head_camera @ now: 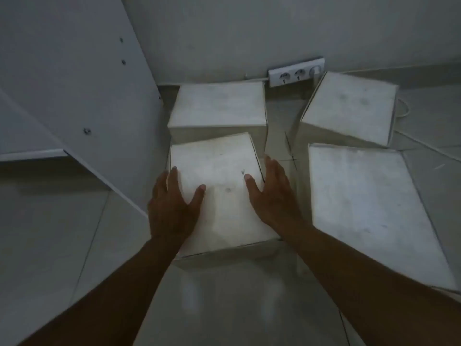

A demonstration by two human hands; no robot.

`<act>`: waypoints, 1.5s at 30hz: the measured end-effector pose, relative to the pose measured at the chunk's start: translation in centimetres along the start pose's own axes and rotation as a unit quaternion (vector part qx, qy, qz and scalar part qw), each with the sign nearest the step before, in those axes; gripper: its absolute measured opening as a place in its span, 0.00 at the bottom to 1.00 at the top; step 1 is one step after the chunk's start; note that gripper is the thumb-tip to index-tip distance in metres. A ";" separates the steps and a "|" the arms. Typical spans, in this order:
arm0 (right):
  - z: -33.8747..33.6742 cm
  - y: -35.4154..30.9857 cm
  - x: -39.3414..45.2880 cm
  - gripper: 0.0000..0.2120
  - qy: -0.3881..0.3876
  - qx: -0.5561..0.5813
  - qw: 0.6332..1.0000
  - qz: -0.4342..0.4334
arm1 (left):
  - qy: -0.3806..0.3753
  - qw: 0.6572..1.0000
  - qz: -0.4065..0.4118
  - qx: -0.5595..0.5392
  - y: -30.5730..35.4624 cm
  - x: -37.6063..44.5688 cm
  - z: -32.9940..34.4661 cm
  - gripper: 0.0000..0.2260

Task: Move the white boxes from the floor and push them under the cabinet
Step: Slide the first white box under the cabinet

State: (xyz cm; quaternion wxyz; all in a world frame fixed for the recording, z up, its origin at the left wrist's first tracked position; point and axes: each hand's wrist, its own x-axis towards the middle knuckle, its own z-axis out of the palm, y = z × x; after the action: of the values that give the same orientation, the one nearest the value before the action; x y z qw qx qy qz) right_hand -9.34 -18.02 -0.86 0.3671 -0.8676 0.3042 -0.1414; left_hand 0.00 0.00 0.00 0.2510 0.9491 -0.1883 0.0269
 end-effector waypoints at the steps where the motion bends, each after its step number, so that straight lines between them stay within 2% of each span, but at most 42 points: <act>1: 0.4 0.2 0.1 0.36 -0.019 0.017 0.999 0.034 | -0.004 0.999 -0.033 -0.016 -0.2 0.0 0.5 0.38; 4: 1.2 0.6 0.5 0.44 -0.079 0.032 0.990 0.116 | -0.023 0.992 -0.115 -0.046 -0.3 0.2 1.4 0.45; 7: 1.4 0.7 1.0 0.44 -0.110 0.061 0.980 0.152 | -0.048 0.984 -0.154 -0.070 -0.3 0.7 1.7 0.49; 11: 1.2 0.7 0.9 0.36 -0.110 0.100 0.978 0.144 | -0.044 0.981 -0.160 -0.101 -0.5 0.6 1.3 0.47; 18: 0.6 0.5 -2.6 0.34 -0.118 0.114 0.976 0.144 | -0.053 0.977 -0.187 -0.090 -0.6 -2.2 -0.1 0.49; 27: -2.7 -3.9 -6.0 0.33 -0.086 0.174 0.974 0.120 | 0.007 0.986 -0.152 -0.071 1.7 -4.6 -6.9 0.45; 31: -3.5 -4.9 -7.8 0.34 -0.065 0.195 0.970 0.130 | 0.010 0.990 -0.129 -0.059 2.1 -4.9 -8.6 0.46; 36: -3.1 -5.9 -9.3 0.28 -0.024 0.190 0.977 0.098 | 0.008 0.989 -0.121 -0.090 0.5 -6.1 -9.3 0.46; 41: -2.6 -6.4 -12.3 0.31 -0.006 0.170 0.980 0.103 | -0.007 0.989 -0.092 -0.113 -0.8 -7.5 -9.7 0.46; 45: -2.0 -8.1 -14.8 0.29 0.014 0.166 0.981 0.103 | -0.016 0.988 -0.084 -0.128 -2.6 -9.0 -11.0 0.45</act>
State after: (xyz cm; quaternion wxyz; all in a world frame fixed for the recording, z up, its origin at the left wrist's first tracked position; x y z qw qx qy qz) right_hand -18.33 -5.38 6.08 0.5140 -0.7568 0.3694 -0.1632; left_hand -6.87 10.49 7.05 0.3687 0.9220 -0.1135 -0.0334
